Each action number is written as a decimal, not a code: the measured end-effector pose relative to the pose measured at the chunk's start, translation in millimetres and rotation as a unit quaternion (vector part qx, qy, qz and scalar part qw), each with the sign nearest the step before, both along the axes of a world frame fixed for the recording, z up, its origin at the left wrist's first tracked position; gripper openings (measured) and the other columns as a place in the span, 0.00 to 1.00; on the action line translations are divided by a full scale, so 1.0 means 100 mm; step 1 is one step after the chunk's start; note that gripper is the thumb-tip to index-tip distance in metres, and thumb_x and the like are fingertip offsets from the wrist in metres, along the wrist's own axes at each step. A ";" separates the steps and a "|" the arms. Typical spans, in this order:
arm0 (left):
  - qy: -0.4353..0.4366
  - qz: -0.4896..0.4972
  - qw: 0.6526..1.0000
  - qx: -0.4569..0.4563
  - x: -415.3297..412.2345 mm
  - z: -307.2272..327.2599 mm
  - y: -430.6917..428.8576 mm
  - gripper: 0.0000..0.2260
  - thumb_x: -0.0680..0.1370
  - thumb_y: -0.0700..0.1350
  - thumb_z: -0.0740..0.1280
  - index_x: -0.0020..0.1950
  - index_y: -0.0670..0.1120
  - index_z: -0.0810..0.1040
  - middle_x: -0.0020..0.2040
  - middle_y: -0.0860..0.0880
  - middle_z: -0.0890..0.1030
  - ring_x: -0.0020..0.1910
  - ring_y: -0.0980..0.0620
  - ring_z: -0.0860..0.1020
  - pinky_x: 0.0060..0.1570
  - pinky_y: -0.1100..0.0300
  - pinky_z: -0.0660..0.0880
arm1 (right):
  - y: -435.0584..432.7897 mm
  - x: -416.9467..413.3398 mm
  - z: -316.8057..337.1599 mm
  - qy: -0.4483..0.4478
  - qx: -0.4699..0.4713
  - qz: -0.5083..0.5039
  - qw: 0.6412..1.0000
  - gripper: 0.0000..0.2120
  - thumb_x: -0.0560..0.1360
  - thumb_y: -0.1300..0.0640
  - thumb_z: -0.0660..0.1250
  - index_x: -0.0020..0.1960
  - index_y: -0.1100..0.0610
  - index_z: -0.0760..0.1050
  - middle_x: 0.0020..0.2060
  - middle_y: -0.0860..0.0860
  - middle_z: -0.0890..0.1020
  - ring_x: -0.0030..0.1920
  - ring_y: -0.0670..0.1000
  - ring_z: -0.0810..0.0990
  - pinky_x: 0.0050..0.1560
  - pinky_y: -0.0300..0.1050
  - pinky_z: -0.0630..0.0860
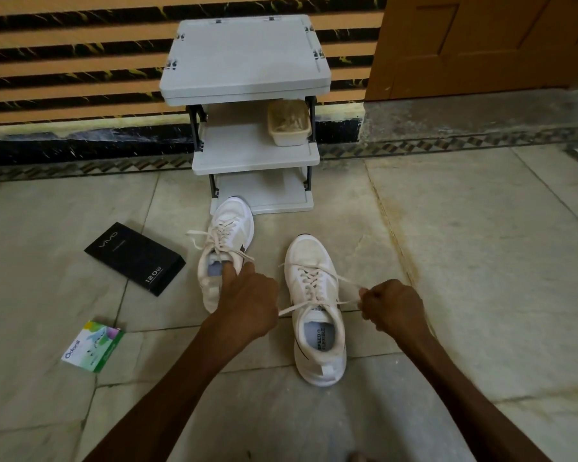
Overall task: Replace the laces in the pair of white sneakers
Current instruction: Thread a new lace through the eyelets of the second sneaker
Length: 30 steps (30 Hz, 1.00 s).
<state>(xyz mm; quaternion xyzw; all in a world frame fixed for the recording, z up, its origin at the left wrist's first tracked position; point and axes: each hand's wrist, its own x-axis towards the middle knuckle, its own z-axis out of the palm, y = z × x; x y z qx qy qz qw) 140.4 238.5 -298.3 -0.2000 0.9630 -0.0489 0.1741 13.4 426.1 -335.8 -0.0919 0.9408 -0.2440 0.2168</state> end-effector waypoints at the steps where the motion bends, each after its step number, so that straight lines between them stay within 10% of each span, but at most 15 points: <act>1: 0.009 -0.007 1.000 0.007 -0.01 -0.02 0.02 0.07 0.77 0.49 0.62 0.51 0.51 0.78 0.54 0.50 0.80 0.64 0.45 0.67 0.64 0.41 0.53 | -0.02 0.03 -0.03 0.031 0.067 0.031 0.997 0.19 0.80 0.45 0.62 0.43 0.58 0.81 0.36 0.52 0.83 0.38 0.51 0.82 0.39 0.43 0.78; 5: 0.127 -0.022 0.980 0.151 -0.06 -0.10 0.05 0.06 0.80 0.49 0.61 0.53 0.52 0.76 0.54 0.52 0.79 0.59 0.48 0.71 0.53 0.52 0.61 | -0.09 0.16 0.01 0.201 -0.006 0.065 0.978 0.17 0.79 0.41 0.61 0.55 0.55 0.74 0.44 0.49 0.80 0.39 0.51 0.81 0.36 0.41 0.71; 8: 0.154 -0.006 0.955 0.252 -0.09 -0.15 0.12 0.06 0.80 0.51 0.63 0.48 0.50 0.76 0.50 0.52 0.78 0.54 0.50 0.72 0.49 0.55 0.63 | -0.16 0.19 0.04 0.135 -0.101 0.175 0.970 0.19 0.76 0.42 0.67 0.62 0.48 0.72 0.49 0.43 0.80 0.39 0.45 0.80 0.40 0.41 0.75; 20: 0.152 -0.060 0.980 0.115 -0.02 -0.17 0.26 0.05 0.77 0.49 0.65 0.50 0.51 0.71 0.49 0.50 0.80 0.50 0.48 0.76 0.44 0.58 0.58 | -0.17 0.14 0.02 0.096 -0.082 0.205 0.971 0.14 0.65 0.64 0.74 0.32 0.45 0.79 0.27 0.37 0.77 0.30 0.38 0.77 0.33 0.32 0.75; 30: 0.123 -0.037 0.990 0.066 -0.08 -0.10 0.30 0.06 0.76 0.46 0.66 0.52 0.53 0.75 0.52 0.51 0.81 0.53 0.48 0.77 0.56 0.53 0.62 | -0.19 0.15 0.15 0.094 0.026 0.232 0.968 0.05 0.69 0.60 0.72 0.39 0.50 0.83 0.37 0.48 0.84 0.38 0.50 0.83 0.43 0.43 0.81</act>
